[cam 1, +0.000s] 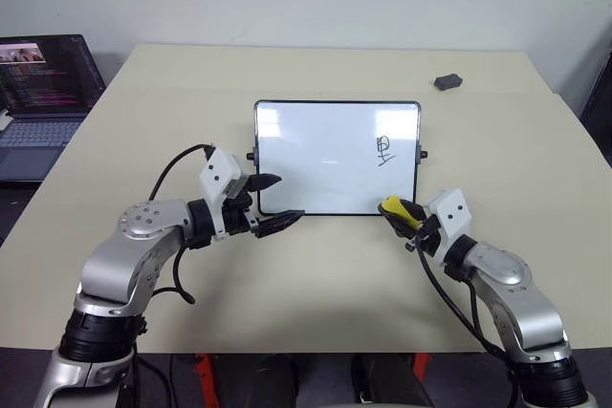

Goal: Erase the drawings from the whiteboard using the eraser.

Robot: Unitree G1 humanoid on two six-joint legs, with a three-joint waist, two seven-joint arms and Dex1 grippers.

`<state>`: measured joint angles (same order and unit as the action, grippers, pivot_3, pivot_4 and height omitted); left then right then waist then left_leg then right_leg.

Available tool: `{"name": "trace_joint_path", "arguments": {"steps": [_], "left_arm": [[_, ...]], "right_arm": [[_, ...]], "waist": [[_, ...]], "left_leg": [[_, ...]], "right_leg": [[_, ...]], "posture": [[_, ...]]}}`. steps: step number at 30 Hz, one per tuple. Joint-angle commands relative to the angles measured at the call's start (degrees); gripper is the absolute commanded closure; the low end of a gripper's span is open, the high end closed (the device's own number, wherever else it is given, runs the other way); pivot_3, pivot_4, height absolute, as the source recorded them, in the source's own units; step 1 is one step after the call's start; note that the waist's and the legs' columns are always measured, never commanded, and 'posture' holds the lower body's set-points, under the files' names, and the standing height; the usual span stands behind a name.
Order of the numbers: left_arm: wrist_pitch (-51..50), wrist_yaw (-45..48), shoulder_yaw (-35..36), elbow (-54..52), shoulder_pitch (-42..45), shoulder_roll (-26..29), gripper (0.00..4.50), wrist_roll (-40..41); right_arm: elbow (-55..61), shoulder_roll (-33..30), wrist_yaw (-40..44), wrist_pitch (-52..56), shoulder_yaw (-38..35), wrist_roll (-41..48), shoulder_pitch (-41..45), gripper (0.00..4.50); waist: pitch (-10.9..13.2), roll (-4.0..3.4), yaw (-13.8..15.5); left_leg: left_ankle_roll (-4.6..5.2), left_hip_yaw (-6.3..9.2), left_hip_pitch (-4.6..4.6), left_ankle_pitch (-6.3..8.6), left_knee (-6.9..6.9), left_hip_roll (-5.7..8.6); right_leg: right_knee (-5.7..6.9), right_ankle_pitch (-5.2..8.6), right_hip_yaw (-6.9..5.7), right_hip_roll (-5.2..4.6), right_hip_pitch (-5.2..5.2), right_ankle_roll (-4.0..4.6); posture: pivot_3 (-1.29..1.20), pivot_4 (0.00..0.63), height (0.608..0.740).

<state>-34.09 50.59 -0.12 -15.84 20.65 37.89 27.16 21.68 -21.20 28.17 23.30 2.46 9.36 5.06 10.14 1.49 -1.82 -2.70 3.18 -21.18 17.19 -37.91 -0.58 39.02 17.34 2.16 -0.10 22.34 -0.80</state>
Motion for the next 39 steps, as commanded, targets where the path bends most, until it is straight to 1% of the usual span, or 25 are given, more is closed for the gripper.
{"name": "trace_joint_path", "arguments": {"steps": [1, 2, 4, 7, 12, 17, 21, 28, 31, 35, 39], "left_arm": [[2.8, 1.1, -2.1, 1.8, 3.7, -1.2, 0.00, -1.4], [3.4, 1.4, -2.6, 2.7, 4.7, -1.5, 0.00, -1.7], [4.2, 2.1, -3.6, 4.7, 6.7, -2.2, 0.00, -2.5], [5.0, 2.8, -4.2, 6.1, 7.7, -2.4, 0.00, -3.0], [5.5, 3.4, -5.5, 6.4, 8.8, -3.5, 0.00, -3.6], [5.5, 3.5, -5.7, 6.3, 8.9, -3.5, 0.00, -3.7], [5.3, 3.6, -5.5, 6.1, 8.9, -3.2, 0.00, -3.7], [5.1, 3.4, -5.0, 5.6, 8.2, -3.1, 0.00, -3.6], [5.1, 3.2, -4.8, 5.5, 8.0, -3.1, 0.00, -3.5], [5.0, 3.1, -4.7, 5.7, 8.1, -3.1, 0.00, -3.5], [4.8, 3.0, -4.8, 5.6, 8.0, -3.1, 0.00, -3.4]], "right_arm": [[0.5, 0.7, -3.9, -6.0, -1.0, -3.6, 3.5, 3.41], [-0.5, 0.8, -4.9, -7.4, -0.6, -4.8, 4.6, 3.41], [-5.1, 1.4, -6.9, -9.8, -0.4, -6.9, 9.7, 3.41], [-10.0, 1.3, -7.4, -13.1, -0.1, -8.6, 14.2, 3.41], [-21.8, 1.6, -8.2, -19.6, 0.6, -11.3, 23.8, 3.41], [-33.4, 3.5, -11.2, -26.2, 1.4, -13.8, 28.8, 3.41], [-39.6, 5.6, -11.1, -29.2, 3.4, -15.0, 27.3, 3.41], [-43.2, 7.1, -8.5, -29.6, 6.4, -15.8, 20.8, 3.41], [-42.8, 7.3, -7.2, -29.0, 8.0, -16.3, 18.8, 3.41], [-39.8, 6.8, -6.6, -29.3, 8.0, -16.1, 19.4, 3.41], [-35.3, 6.6, -6.9, -30.0, 6.3, -14.2, 21.4, 3.41]], "waist": [[0.0, 0.00, 0.0], [0.0, 0.00, 0.0], [0.0, 0.01, -0.1], [0.0, 0.01, 0.0], [0.0, 0.00, 0.0], [0.0, 0.00, 0.0], [0.0, 0.03, -0.2], [-0.1, 0.12, -0.4], [-0.3, 0.32, -0.5], [-0.3, 0.32, -1.0], [-0.3, 0.30, -1.2]], "left_leg": [[0.00, 0.00, 0.00, 0.00, 0.00, 0.00], [0.00, 0.00, 0.00, 0.00, -0.01, 0.01], [-0.01, -0.03, 0.02, 0.00, -0.03, 0.02], [-0.01, -0.10, 0.08, -0.01, -0.01, 0.01], [-0.02, -0.14, -0.06, -0.01, 0.01, 0.01], [-0.01, -0.10, -0.06, -0.01, -0.01, -0.01], [-0.01, -0.15, -0.05, -0.01, -0.02, 0.00], [0.03, -0.20, 0.40, 0.00, -0.11, -0.01], [0.03, -0.20, 0.61, -0.01, -0.17, 0.00], [0.03, -0.20, 1.27, -0.01, -0.12, 0.00], [0.04, -0.19, 1.29, -0.01, -0.12, 0.00]], "right_leg": [[0.00, 0.00, 0.00, 0.00, 0.00, 0.00], [0.00, 0.00, -0.01, 0.01, 0.00, 0.00], [0.02, 0.00, 0.01, 0.01, 0.00, 0.00], [0.04, -0.01, 0.06, 0.04, -0.02, -0.01], [-0.02, 0.02, 0.09, 0.02, 0.08, -0.02], [0.00, 0.02, 0.05, 0.01, 0.08, -0.02], [0.01, 0.01, 0.11, 0.01, 0.08, -0.02], [0.27, -0.01, 0.17, 0.02, -0.25, -0.02], [0.46, -0.01, 0.19, 0.03, -0.36, -0.02], [0.42, 0.00, 0.22, 0.05, -0.98, -0.03], [0.43, 0.00, 0.22, 0.07, -0.99, -0.04]], "posture": [[0.00, 0.150, 0.740], [0.00, 0.150, 0.740], [0.00, 0.150, 0.740], [0.00, 0.150, 0.740], [0.00, 0.150, 0.740], [0.00, 0.150, 0.740], [0.00, 0.150, 0.740], [0.00, 0.150, 0.740], [0.00, 0.150, 0.740], [0.00, 0.150, 0.740], [0.00, 0.150, 0.740]]}}
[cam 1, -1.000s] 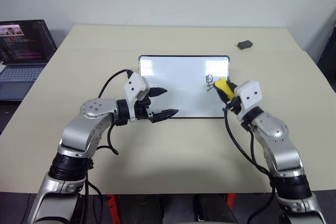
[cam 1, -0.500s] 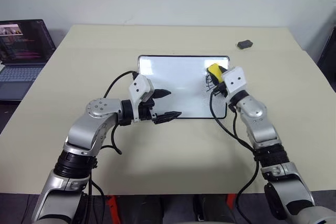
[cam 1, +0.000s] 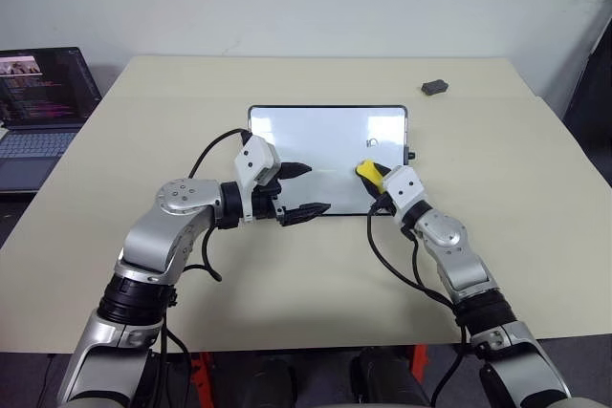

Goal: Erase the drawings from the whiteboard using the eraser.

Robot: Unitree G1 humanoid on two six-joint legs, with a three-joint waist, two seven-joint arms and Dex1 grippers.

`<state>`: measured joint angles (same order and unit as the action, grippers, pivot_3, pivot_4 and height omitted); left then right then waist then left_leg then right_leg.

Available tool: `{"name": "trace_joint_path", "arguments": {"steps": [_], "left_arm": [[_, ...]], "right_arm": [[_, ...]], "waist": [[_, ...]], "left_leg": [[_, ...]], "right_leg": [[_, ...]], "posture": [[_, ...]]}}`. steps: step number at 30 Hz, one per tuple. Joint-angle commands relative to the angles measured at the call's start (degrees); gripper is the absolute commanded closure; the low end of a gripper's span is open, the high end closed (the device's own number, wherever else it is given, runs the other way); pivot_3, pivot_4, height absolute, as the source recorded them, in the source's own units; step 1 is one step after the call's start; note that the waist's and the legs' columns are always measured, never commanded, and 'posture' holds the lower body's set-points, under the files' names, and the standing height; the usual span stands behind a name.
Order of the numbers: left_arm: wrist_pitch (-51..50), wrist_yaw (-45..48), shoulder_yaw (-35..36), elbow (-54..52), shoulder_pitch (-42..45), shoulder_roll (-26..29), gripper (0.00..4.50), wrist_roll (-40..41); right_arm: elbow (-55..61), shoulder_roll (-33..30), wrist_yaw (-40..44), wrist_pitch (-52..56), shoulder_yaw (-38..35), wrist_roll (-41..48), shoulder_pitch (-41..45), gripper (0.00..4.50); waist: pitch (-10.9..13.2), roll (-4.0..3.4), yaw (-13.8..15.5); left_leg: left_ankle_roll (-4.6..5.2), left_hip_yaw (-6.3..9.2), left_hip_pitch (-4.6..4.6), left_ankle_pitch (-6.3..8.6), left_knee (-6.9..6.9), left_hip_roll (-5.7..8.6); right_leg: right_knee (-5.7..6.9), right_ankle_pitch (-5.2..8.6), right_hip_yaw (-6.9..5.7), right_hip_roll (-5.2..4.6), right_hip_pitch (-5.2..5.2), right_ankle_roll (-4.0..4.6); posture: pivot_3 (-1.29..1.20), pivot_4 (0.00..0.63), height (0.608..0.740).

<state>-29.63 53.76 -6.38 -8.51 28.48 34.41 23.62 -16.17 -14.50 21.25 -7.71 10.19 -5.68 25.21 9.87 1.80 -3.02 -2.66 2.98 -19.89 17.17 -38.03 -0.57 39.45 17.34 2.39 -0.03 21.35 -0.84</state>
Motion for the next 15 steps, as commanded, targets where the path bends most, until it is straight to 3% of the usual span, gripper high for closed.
{"name": "trace_joint_path", "arguments": {"steps": [1, 4, 7, 15], "left_arm": [[0.3, -0.2, 1.5, -1.8, 0.2, 0.3, 0.00, 0.2], [0.2, -0.2, 1.4, -1.9, 0.1, 0.4, 0.00, 0.3], [0.0, -0.3, 1.4, -2.2, 0.0, 0.4, 0.00, 0.4], [-0.5, -0.6, 1.7, -3.0, -0.3, 0.6, 0.00, 0.6]], "right_arm": [[3.7, 0.3, -0.5, 1.0, -2.5, 1.8, 2.2, 3.41], [4.8, 1.4, -3.4, 2.1, -5.8, 3.7, 6.2, 3.41], [3.3, 1.8, -6.0, 4.1, -7.5, 3.1, 9.7, 3.41], [0.4, 1.8, -6.6, 10.6, -5.0, 0.1, 10.5, 3.41]], "waist": [[0.0, -0.02, 0.0], [0.1, -0.13, 0.0], [0.1, -0.13, 0.1], [0.1, -0.12, 0.2]], "left_leg": [[0.00, 0.01, -0.03, 0.00, 0.01, 0.00], [0.00, 0.01, -0.22, 0.00, 0.04, -0.01], [-0.06, 0.01, -1.11, -0.03, -0.06, -0.01], [-0.05, -0.01, -1.40, 0.01, 0.12, -0.01]], "right_leg": [[0.00, 0.00, 0.00, 0.00, 0.04, 0.00], [0.00, -0.01, 0.00, 0.00, 0.22, 0.01], [0.15, -0.03, -0.01, -0.02, 1.07, 0.03], [-0.41, 0.01, -0.05, -0.10, 1.16, 0.04]], "posture": [[0.00, 0.150, 0.740], [0.00, 0.150, 0.740], [0.00, 0.150, 0.740], [0.00, 0.150, 0.740]]}}
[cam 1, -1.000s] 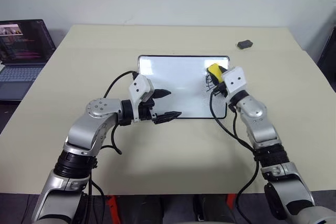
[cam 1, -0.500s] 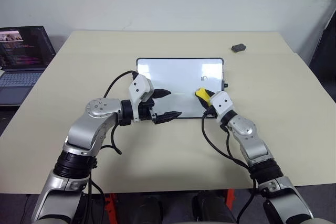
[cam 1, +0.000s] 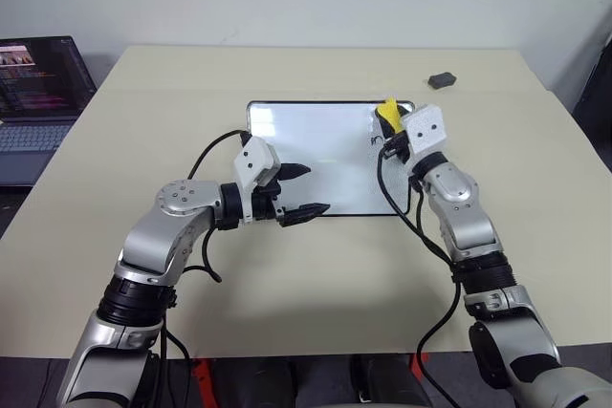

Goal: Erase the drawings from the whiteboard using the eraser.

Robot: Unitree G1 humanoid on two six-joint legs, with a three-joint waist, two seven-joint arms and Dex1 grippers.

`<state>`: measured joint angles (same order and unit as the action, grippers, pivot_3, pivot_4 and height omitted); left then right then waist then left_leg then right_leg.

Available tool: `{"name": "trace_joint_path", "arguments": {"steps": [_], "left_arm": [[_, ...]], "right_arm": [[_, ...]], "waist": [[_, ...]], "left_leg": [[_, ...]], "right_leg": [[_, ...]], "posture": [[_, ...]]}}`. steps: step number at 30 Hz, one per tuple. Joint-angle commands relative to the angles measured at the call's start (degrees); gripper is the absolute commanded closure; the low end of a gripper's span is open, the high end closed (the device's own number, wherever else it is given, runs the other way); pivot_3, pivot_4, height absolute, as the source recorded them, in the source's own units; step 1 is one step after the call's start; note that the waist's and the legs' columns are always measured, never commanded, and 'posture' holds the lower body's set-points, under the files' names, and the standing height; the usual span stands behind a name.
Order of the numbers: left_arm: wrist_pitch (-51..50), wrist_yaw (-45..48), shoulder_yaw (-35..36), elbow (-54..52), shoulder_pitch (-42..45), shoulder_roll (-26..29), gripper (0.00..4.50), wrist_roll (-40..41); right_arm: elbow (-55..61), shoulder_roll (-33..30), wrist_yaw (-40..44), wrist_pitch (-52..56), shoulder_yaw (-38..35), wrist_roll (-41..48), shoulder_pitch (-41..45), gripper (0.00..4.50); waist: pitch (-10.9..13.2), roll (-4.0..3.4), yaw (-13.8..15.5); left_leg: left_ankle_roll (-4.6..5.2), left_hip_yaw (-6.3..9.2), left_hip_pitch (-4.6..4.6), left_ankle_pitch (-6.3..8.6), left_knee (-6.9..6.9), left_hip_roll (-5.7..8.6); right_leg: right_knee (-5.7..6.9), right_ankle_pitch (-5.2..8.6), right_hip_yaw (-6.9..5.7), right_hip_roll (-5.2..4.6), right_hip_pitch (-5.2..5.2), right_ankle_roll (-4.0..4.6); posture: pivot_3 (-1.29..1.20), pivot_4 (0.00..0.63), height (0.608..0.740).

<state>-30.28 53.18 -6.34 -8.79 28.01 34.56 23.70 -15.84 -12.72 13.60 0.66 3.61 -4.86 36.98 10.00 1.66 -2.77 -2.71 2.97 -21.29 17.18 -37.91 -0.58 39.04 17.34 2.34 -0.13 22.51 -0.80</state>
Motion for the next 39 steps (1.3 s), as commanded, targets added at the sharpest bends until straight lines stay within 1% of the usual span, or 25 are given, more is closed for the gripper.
{"name": "trace_joint_path", "arguments": {"steps": [1, 6, 12, 16, 18, 21, 24, 27, 30, 34, 39], "left_arm": [[0.1, 0.0, 1.7, -2.8, 0.1, 0.5, 0.00, 0.6], [-0.1, -0.2, 2.0, -3.1, -0.2, 0.7, 0.00, 0.6], [-0.1, -0.2, 2.1, -3.1, -0.2, 0.7, 0.00, 0.6], [-0.1, 0.0, 2.1, -3.0, -0.2, 0.8, 0.00, 0.5], [-0.2, 0.1, 2.0, -3.0, -0.1, 0.8, 0.00, 0.5], [-0.1, 0.1, 1.9, -2.9, -0.1, 0.7, 0.00, 0.5], [-0.1, 0.0, 1.8, -2.9, -0.2, 0.5, 0.00, 0.5], [-0.1, -0.1, 1.9, -3.0, -0.4, 0.4, 0.00, 0.5], [-0.1, -0.2, 2.3, -3.1, -0.7, 0.6, 0.00, 0.6], [-0.2, -0.3, 2.6, -3.3, -0.9, 0.7, 0.00, 0.6], [-0.1, -0.2, 2.7, -3.0, -0.9, 0.8, 0.00, 0.5]], "right_arm": [[0.3, 0.0, 1.7, 2.8, 2.3, -1.1, -2.1, 3.41], [2.3, 0.5, 5.5, 6.0, 6.2, -1.5, -6.9, 3.41], [3.9, 0.6, 9.1, 10.9, 9.8, -1.6, -10.7, 3.41], [6.4, 1.3, 7.1, 6.7, 7.0, 0.1, -8.6, 3.41], [6.6, 1.8, 4.9, 4.5, 4.7, 0.7, -6.6, 3.41], [5.0, 2.0, 0.1, 1.6, 0.8, 0.9, -2.8, 3.41], [1.8, 1.2, 0.0, 0.8, 0.5, 0.3, -1.8, 3.41], [-0.7, 0.5, 0.9, -0.3, 1.1, -0.4, -2.9, 3.41], [-2.5, -0.2, 2.9, -3.8, 2.8, -1.0, -6.8, 3.41], [-2.2, -0.7, 4.6, -6.7, 5.1, -2.2, -11.6, 3.41], [-1.0, -1.6, 6.9, -8.4, 7.7, -3.3, -13.6, 3.41]], "waist": [[0.0, 0.01, 0.0], [0.0, 0.01, -0.2], [-0.1, 0.05, -0.5], [-0.1, 0.06, -0.5], [-0.1, 0.05, -0.5], [0.0, 0.00, -0.4], [0.0, 0.00, -0.3], [0.0, -0.01, -0.2], [0.0, 0.02, -0.3], [-0.1, 0.06, -0.2], [-0.1, 0.06, -0.5]], "left_leg": [[0.02, 0.00, 0.00, 0.01, -0.02, 0.01], [0.06, 0.04, 0.39, 0.03, -0.03, -0.01], [0.07, -0.01, 0.59, 0.01, -0.14, 0.01], [0.07, 0.00, 0.78, -0.03, -0.16, 0.01], [0.06, 0.02, 0.77, -0.06, -0.17, 0.02], [0.04, 0.01, 0.59, -0.08, -0.20, 0.05], [0.03, 0.06, 0.45, -0.08, -0.16, 0.03], [0.02, 0.08, 0.35, -0.07, 0.00, -0.02], [0.03, 0.02, 0.28, -0.01, 0.03, -0.03], [0.11, 0.02, 0.37, 0.04, -0.02, -0.02], [0.13, 0.01, 0.55, 0.02, -0.07, -0.02]], "right_leg": [[0.00, -0.01, 0.00, -0.01, -0.01, -0.01], [0.12, -0.01, -0.04, 0.01, -0.32, -0.02], [0.52, -0.01, 0.03, 0.03, -0.36, -0.02], [0.68, -0.02, 0.05, 0.07, -0.45, -0.01], [0.73, -0.02, 0.04, 0.07, -0.44, 0.00], [0.81, -0.03, 0.07, 0.07, -0.25, 0.00], [0.70, -0.03, 0.01, 0.07, -0.17, 0.01], [0.34, 0.00, -0.04, 0.08, -0.17, 0.02], [0.07, 0.01, 0.00, 0.06, -0.21, 0.01], [0.06, 0.00, 0.00, 0.03, -0.33, -0.01], [0.13, -0.17, 0.02, 0.07, -0.46, -0.06]], "posture": [[0.00, 0.150, 0.740], [0.00, 0.150, 0.740], [0.00, 0.150, 0.740], [0.00, 0.150, 0.740], [0.00, 0.150, 0.740], [0.00, 0.150, 0.740], [0.00, 0.150, 0.740], [0.00, 0.150, 0.740], [0.00, 0.150, 0.740], [0.00, 0.150, 0.740], [0.00, 0.150, 0.740]]}}
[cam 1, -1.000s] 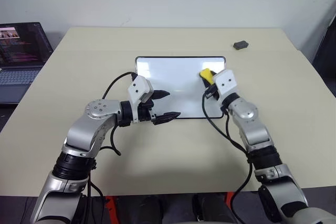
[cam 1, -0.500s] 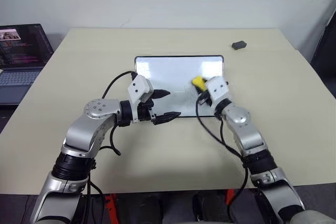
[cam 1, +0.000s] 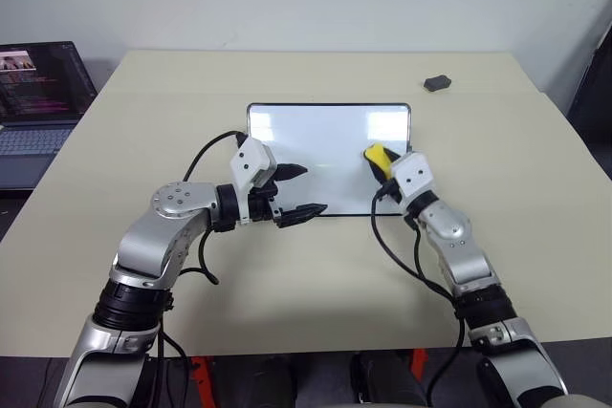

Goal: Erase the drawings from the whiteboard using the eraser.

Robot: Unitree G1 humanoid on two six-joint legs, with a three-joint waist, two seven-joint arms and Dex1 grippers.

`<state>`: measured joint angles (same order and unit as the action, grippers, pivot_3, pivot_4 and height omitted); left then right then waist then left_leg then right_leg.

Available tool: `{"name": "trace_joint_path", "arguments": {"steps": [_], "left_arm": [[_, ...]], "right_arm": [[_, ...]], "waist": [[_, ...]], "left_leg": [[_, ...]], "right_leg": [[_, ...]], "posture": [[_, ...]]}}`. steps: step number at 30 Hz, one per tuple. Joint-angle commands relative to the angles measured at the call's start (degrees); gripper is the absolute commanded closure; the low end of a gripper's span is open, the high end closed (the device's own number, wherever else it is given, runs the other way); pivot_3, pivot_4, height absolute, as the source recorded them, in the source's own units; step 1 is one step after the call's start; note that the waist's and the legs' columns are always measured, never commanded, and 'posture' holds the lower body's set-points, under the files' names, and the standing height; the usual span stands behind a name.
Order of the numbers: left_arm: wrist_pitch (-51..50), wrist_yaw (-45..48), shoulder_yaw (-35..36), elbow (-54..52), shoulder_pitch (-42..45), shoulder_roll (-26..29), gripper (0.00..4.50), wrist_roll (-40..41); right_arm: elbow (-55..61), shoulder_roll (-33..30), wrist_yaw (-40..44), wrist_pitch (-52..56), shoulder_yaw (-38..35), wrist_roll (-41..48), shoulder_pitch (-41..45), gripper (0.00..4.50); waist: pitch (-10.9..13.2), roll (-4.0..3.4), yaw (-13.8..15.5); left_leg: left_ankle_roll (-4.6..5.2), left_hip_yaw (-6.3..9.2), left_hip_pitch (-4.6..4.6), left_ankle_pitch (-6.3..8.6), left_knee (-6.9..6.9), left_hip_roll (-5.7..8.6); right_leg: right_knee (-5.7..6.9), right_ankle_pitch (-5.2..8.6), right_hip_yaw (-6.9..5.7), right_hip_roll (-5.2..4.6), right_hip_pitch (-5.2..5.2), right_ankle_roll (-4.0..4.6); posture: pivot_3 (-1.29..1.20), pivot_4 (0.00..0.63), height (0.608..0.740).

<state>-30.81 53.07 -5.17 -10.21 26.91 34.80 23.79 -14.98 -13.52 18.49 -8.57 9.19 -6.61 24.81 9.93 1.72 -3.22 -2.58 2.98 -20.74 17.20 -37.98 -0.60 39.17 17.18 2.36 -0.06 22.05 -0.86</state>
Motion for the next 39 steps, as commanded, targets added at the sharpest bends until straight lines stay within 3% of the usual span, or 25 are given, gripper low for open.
{"name": "trace_joint_path", "arguments": {"steps": [1, 10, 16, 21, 26, 33, 39], "left_arm": [[0.4, 0.0, 1.6, -1.6, 0.3, 0.5, 0.00, 0.4], [0.6, 0.1, 1.3, -1.2, 0.5, 0.3, 0.00, 0.4], [1.0, 0.1, 1.1, -0.9, 0.7, 0.0, 0.00, 0.1], [1.8, 0.2, 0.9, -1.7, 0.4, 0.2, 0.00, -0.4], [2.8, 0.9, 0.4, -3.2, -0.1, 0.8, 0.00, -0.7], [4.6, 4.8, -2.4, -4.1, 1.1, 1.3, 0.00, -0.9], [8.6, 10.3, -6.9, -0.4, 4.7, -0.4, 0.00, -2.5]], "right_arm": [[-1.8, -1.0, 2.3, 0.7, 2.4, -1.7, -1.4, 3.41], [2.9, -1.1, 7.7, -1.5, 6.9, -1.8, -3.4, 3.41], [11.2, 1.8, 8.7, 4.0, 5.7, 1.9, -2.6, 3.41], [20.3, 3.7, 7.1, 13.8, 1.3, 6.5, -3.0, 3.42], [29.9, 1.4, 6.3, 23.6, -3.3, 9.5, -6.7, 3.42], [44.5, -3.6, 3.1, 36.2, -11.6, 11.4, -18.2, 3.42], [50.6, -3.6, -3.4, 45.0, -16.7, 9.2, -26.7, 3.42]], "waist": [[0.0, 0.00, 0.0], [0.0, -0.01, 0.0], [0.1, -0.05, 0.3], [0.1, -0.07, 0.9], [0.1, -0.07, 1.7], [0.1, -0.11, 1.7], [0.1, -0.12, 1.6]], "left_leg": [[0.00, -0.01, 0.01, -0.01, -0.01, 0.00], [0.01, 0.01, -0.06, -0.03, -0.02, -0.03], [0.00, 0.01, -0.22, -0.03, -0.01, -0.02], [-0.01, 0.06, -0.28, -0.02, 0.02, -0.03], [-0.01, 0.06, -0.32, -0.02, 0.02, 0.00], [0.00, 0.09, -0.40, -0.01, 0.01, 0.02], [0.00, 0.06, -0.36, -0.02, 0.01, 0.03]], "right_leg": [[0.00, -0.04, 0.01, 0.01, 0.00, -0.01], [0.00, -0.05, 0.00, 0.04, 0.06, -0.01], [-0.10, -0.05, 0.00, 0.02, 0.18, -0.01], [-0.15, -0.03, -0.03, 0.02, 0.21, -0.01], [-0.18, -0.03, -0.04, -0.01, 0.22, -0.01], [-0.21, 0.00, -0.06, -0.03, 0.24, -0.04], [-0.16, 0.01, -0.04, 0.01, 0.22, -0.04]], "posture": [[0.00, 0.150, 0.740], [0.00, 0.150, 0.740], [0.00, 0.150, 0.740], [0.00, 0.150, 0.740], [0.00, 0.150, 0.740], [0.00, 0.150, 0.740], [0.00, 0.150, 0.740]]}}
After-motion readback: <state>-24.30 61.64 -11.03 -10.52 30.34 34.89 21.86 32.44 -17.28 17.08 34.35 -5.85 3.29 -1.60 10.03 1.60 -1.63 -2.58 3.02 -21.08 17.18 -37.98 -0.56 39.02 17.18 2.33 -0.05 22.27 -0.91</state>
